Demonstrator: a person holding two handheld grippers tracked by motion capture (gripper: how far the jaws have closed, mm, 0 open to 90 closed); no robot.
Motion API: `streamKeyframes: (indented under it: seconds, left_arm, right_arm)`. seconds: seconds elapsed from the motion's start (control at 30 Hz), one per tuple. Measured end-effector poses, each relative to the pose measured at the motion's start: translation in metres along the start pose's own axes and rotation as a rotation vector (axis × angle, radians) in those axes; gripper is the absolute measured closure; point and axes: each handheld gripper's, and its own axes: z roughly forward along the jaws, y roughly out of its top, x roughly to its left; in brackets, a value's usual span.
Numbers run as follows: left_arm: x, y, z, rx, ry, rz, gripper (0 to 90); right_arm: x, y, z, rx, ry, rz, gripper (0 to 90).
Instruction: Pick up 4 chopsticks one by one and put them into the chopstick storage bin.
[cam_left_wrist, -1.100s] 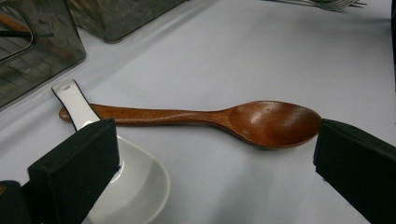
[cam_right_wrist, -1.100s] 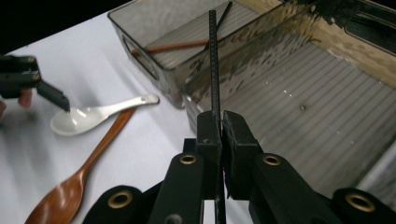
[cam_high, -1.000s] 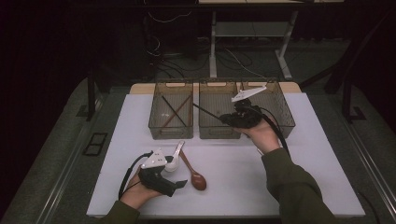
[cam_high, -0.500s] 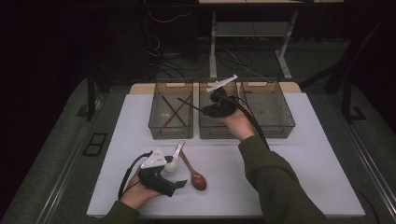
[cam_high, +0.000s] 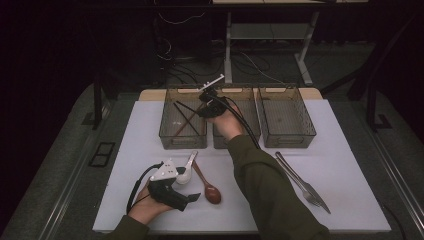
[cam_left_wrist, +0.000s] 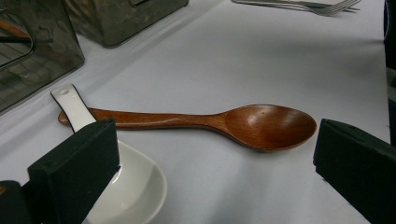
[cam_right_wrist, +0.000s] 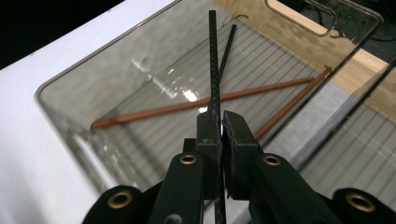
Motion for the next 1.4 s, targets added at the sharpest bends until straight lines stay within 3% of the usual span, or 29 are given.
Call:
streamKeyframes:
  seconds: [0.13,0.2,0.4,0.43,0.5,0.67,0.83,0.93,1.0,1.13,1.4]
  left_arm:
    - [-0.001,0.0,0.0,-0.01,-0.001,-0.01,0.0]
    - [0.0,0.0,0.0,-0.006,-0.002,0.003,0.0]
    - [0.0,0.001,0.0,-0.006,-0.004,0.01,0.0]
    - [0.0,0.001,-0.001,-0.004,-0.004,0.013,0.0]
    - [0.0,0.001,-0.001,-0.005,-0.004,0.012,0.0]
    - [-0.001,0.001,0.0,-0.008,-0.004,-0.002,0.0]
    - [-0.001,0.0,0.001,-0.008,-0.002,-0.007,0.0]
    - [-0.001,0.0,0.0,-0.004,-0.002,-0.004,0.0]
    - [-0.001,0.0,0.0,-0.002,-0.002,0.0,0.0]
    - [-0.001,0.0,0.0,-0.006,-0.005,-0.006,0.0]
    - [0.0,0.0,0.001,0.007,0.0,-0.001,0.0]
  right_arm:
    - [0.004,0.01,0.012,0.016,-0.02,0.005,84.9]
    - [0.006,0.014,0.017,0.018,-0.029,0.011,84.9]
    - [0.011,0.016,0.03,0.032,-0.034,0.015,84.4]
    - [0.011,0.016,0.031,0.026,-0.028,0.018,82.8]
    - [0.011,0.016,0.03,0.003,-0.027,0.018,69.5]
    - [0.007,0.017,0.02,-0.027,-0.022,0.024,53.1]
    - [0.001,0.015,0.008,-0.051,0.03,0.035,44.8]
    - [0.0,0.011,0.002,-0.071,0.026,0.034,36.5]
    - [0.0,0.008,-0.004,-0.095,0.018,0.023,35.7]
    - [-0.002,0.0,-0.015,-0.129,0.056,0.019,32.3]
    - [-0.004,-0.02,-0.044,-0.144,0.071,-0.022,25.6]
